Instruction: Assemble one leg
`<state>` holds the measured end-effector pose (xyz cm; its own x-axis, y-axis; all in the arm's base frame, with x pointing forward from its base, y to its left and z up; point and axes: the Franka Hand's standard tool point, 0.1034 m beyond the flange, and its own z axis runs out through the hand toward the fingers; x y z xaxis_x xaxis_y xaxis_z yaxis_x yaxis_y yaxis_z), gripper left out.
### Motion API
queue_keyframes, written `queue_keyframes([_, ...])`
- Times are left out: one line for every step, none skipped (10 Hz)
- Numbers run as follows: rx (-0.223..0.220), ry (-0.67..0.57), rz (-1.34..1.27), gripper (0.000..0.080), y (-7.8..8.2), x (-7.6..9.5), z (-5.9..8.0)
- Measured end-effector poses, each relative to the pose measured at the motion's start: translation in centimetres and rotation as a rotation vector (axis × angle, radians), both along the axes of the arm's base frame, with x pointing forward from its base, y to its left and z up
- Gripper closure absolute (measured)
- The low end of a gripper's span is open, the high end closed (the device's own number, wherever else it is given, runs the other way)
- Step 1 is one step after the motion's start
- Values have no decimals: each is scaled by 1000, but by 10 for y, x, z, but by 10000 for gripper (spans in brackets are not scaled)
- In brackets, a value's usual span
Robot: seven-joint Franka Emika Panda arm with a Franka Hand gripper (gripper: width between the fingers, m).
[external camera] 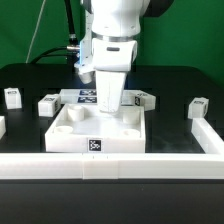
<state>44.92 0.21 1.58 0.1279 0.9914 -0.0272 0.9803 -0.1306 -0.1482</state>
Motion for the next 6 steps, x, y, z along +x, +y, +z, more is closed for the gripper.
queue_keyframes([0, -1, 0, 735, 0, 0, 0])
queue_keyframes([0, -3, 0, 735, 0, 1, 0])
queue_keyframes([0, -4, 0, 735, 0, 1, 0])
queue_keyframes([0, -4, 0, 735, 0, 1, 0])
queue_keyframes([1, -4, 16, 735, 1, 1, 0])
queue_keyframes([5, -11, 79, 735, 3, 6, -1])
